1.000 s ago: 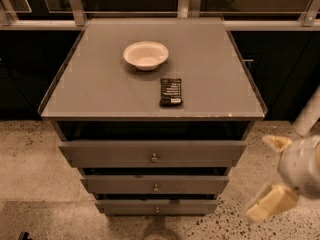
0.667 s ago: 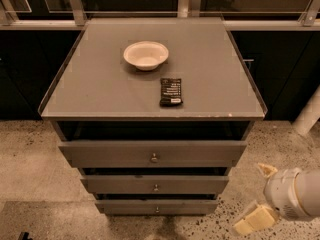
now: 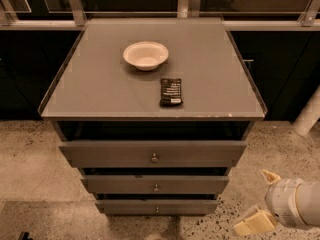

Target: Open bottom drawer

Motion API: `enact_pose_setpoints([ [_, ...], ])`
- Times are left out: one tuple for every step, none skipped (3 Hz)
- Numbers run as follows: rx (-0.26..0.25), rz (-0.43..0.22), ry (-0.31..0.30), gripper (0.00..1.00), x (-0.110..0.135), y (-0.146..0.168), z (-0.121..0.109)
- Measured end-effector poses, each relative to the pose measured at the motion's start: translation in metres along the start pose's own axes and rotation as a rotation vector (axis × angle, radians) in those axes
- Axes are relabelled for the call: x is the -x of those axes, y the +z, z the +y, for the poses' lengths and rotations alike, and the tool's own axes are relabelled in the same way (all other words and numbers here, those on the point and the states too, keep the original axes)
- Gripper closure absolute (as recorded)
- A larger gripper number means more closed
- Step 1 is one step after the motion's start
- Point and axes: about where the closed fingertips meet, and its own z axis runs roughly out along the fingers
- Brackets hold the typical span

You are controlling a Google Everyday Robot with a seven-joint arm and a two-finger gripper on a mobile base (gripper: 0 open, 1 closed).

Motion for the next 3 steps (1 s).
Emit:
enact_pose_setpoints([
  [0.027, -0.046, 0.042, 0.0, -0.034, 0.034, 0.006],
  [0.094, -0.087, 0.042, 0.0, -0.06, 0.081, 0.008],
  [0.159, -0.098, 0.059, 0.0, -0.081, 0.126, 0.009],
])
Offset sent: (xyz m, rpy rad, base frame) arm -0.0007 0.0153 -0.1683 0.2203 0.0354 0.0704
